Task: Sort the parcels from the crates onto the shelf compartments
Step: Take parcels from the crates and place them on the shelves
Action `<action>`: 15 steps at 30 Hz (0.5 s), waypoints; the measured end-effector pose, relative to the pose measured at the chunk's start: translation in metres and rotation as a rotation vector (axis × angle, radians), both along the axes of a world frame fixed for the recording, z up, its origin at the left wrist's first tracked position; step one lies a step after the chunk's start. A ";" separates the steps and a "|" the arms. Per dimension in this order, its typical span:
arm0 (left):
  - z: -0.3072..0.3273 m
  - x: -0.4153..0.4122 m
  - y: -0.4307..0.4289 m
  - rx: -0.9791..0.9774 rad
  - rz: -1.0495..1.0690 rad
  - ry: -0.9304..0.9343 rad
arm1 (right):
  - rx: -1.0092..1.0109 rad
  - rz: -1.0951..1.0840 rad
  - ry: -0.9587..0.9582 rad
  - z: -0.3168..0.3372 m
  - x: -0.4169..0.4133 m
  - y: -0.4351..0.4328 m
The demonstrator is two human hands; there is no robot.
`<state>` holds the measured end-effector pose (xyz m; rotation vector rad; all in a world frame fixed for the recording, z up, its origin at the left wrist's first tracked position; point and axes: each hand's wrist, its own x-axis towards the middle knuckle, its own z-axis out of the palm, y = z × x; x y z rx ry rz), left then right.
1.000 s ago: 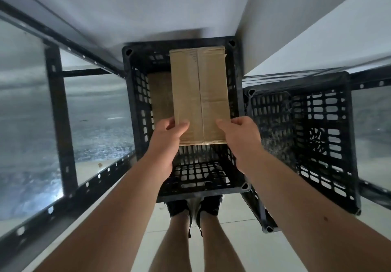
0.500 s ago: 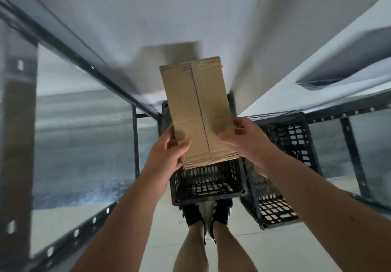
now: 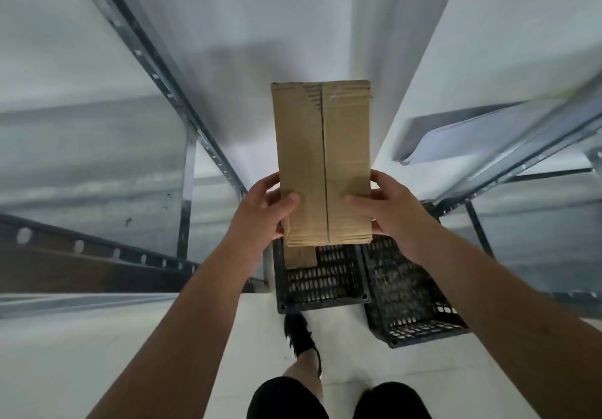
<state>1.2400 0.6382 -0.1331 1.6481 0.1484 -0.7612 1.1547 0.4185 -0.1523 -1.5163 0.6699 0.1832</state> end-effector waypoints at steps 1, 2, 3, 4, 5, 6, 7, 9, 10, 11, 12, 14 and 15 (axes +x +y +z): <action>0.015 -0.010 -0.001 -0.008 0.011 -0.026 | -0.013 0.005 -0.026 0.013 -0.008 -0.001; 0.029 -0.020 -0.001 -0.018 0.022 -0.051 | -0.019 0.015 -0.054 0.026 -0.017 -0.002; 0.042 -0.032 -0.002 -0.028 0.037 -0.077 | -0.020 0.027 -0.082 0.040 -0.027 -0.003; 0.056 -0.044 -0.003 -0.041 0.048 -0.107 | -0.024 0.038 -0.115 0.054 -0.037 -0.006; 0.069 -0.057 -0.004 -0.056 0.048 -0.135 | -0.030 0.047 -0.150 0.069 -0.048 -0.009; 0.082 -0.070 -0.005 -0.070 0.043 -0.158 | -0.041 0.053 -0.180 0.083 -0.059 -0.013; 0.097 -0.084 -0.007 -0.085 0.042 -0.183 | -0.058 0.063 -0.210 0.099 -0.069 -0.017; 0.126 -0.110 -0.010 -0.111 0.044 -0.238 | -0.083 0.085 -0.269 0.132 -0.090 -0.023; 0.142 -0.122 -0.013 -0.123 0.044 -0.269 | -0.092 0.092 -0.296 0.149 -0.100 -0.026; 0.157 -0.132 -0.015 -0.136 0.047 -0.305 | -0.100 0.097 -0.321 0.166 -0.110 -0.028; 0.172 -0.141 -0.017 -0.150 0.052 -0.338 | -0.104 0.101 -0.343 0.182 -0.118 -0.030; 0.202 -0.157 -0.018 -0.180 0.057 -0.405 | -0.123 0.102 -0.386 0.215 -0.135 -0.032; 0.217 -0.163 -0.017 -0.188 0.052 -0.440 | -0.134 0.097 -0.410 0.230 -0.141 -0.032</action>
